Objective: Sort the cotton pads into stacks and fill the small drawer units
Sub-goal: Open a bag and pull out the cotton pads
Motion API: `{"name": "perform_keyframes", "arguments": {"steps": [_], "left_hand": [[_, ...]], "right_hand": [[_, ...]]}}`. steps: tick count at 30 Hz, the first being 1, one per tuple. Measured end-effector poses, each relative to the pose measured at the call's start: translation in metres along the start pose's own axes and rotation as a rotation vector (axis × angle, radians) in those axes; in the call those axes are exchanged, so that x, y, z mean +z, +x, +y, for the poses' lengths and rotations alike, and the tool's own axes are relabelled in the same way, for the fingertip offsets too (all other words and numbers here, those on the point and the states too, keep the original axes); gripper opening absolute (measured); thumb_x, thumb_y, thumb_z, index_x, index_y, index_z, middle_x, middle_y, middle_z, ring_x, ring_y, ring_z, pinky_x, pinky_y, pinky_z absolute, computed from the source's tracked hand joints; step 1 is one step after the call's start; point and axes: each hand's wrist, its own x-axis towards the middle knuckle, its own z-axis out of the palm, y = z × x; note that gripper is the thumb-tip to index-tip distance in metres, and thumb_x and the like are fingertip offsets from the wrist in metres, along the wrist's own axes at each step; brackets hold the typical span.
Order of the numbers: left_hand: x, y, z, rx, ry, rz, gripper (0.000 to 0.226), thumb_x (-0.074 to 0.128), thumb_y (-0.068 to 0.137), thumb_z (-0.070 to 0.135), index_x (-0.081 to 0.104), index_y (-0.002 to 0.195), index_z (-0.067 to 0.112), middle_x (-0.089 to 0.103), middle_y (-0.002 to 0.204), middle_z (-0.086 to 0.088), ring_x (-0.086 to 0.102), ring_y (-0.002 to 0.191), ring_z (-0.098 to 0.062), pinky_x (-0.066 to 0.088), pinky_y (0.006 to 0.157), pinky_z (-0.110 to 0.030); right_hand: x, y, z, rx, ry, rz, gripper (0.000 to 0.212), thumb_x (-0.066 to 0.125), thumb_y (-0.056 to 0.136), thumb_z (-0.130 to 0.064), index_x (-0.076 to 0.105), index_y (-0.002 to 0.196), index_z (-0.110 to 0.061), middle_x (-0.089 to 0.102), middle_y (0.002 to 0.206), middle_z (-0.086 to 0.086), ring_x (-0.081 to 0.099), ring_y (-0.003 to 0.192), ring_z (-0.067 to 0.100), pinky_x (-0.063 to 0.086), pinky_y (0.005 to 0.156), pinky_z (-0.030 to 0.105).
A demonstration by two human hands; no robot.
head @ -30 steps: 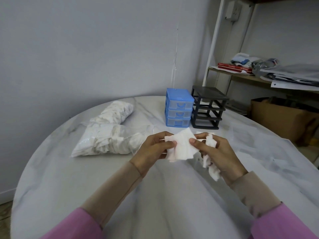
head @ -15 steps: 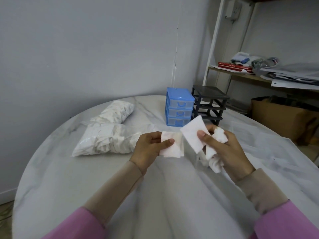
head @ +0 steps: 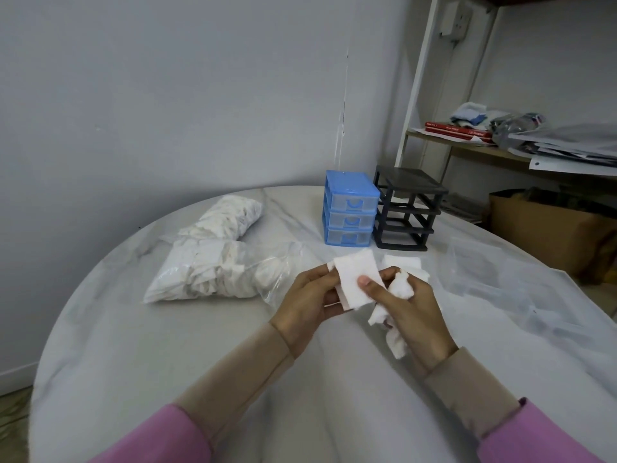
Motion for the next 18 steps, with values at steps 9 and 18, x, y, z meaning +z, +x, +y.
{"name": "perform_keyframes", "arguments": {"steps": [9,18], "left_hand": [[0.0033,-0.0027,0.0026,-0.027,-0.134,-0.052,0.029,0.031,0.099,0.013,0.060,0.102,0.010,0.067,0.099,-0.011,0.066,0.084,-0.017,0.056,0.072,-0.025],[0.0032,-0.0020,0.0035,-0.054,-0.182,-0.080,0.032,0.036,0.097,0.026,0.061,0.106,0.008,0.072,0.097,-0.009,0.069,0.087,-0.018,0.057,0.074,-0.025]], "right_hand": [[-0.0044,0.0027,0.0040,-0.114,-0.128,0.052,0.021,0.077,0.072,-0.011,0.057,0.079,-0.010,0.064,0.071,0.003,0.061,0.062,0.011,0.049,0.055,0.023],[-0.0041,-0.0002,0.0080,-0.207,-0.239,0.127,0.026,0.078,0.072,-0.019,0.058,0.089,-0.024,0.065,0.081,-0.004,0.062,0.069,0.003,0.051,0.063,0.020]]}}
